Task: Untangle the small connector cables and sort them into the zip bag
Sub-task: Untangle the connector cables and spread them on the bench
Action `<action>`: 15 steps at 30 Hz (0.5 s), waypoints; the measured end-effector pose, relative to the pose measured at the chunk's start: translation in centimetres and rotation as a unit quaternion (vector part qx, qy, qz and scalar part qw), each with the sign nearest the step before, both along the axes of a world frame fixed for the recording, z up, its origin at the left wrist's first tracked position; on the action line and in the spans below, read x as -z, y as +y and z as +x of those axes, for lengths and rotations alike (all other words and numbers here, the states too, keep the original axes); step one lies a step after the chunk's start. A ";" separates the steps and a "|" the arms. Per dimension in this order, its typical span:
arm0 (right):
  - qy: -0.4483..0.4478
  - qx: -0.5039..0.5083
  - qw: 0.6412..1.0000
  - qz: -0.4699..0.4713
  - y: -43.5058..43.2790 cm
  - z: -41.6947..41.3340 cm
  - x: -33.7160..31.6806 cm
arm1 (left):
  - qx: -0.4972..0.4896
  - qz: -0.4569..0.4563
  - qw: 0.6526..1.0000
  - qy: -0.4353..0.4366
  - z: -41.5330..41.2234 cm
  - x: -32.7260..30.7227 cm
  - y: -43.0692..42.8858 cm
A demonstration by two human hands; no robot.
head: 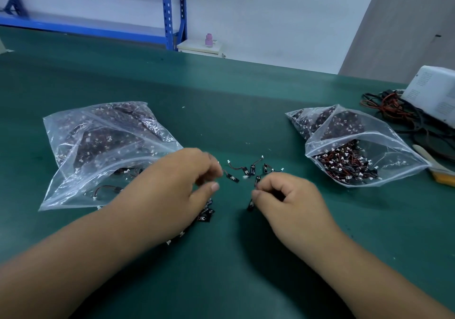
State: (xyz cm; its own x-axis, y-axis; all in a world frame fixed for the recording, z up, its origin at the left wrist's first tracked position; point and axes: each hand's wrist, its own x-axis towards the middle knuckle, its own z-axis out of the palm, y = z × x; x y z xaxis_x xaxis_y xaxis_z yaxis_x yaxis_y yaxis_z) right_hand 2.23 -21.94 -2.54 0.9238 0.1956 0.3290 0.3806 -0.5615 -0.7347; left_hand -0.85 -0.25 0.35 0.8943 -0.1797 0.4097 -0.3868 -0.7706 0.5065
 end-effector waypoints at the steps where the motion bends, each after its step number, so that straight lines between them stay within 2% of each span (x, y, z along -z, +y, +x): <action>1: -0.007 0.034 0.999 -0.021 -0.7 0.5 -0.1 | 0.000 0.090 0.996 -0.007 -0.1 -0.2 0.4; 3: -0.001 0.098 0.993 -0.067 -2.0 1.5 -0.1 | -0.005 0.178 0.984 0.031 -0.3 -0.5 0.6; 6: 0.044 0.142 0.981 -0.127 -3.1 2.5 0.0 | -0.007 0.246 0.966 0.074 -0.4 -0.5 0.3; 8: 0.041 0.144 0.977 -0.153 -3.1 2.8 0.1 | 0.001 0.249 0.965 0.083 -0.5 -0.3 0.2; 15: 0.043 0.126 0.981 -0.142 -2.9 2.3 -0.3 | 0.024 0.211 0.975 0.069 -0.3 0.1 0.0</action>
State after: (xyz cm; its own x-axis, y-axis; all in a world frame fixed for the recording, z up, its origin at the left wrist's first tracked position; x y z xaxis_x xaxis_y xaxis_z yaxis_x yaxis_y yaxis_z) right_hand 4.56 -24.87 -2.23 0.9767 0.0290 0.2127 0.1459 -0.8165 -0.5587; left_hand -1.19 -0.28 0.21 0.9220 -0.3500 0.1656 -0.3788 -0.9041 0.1980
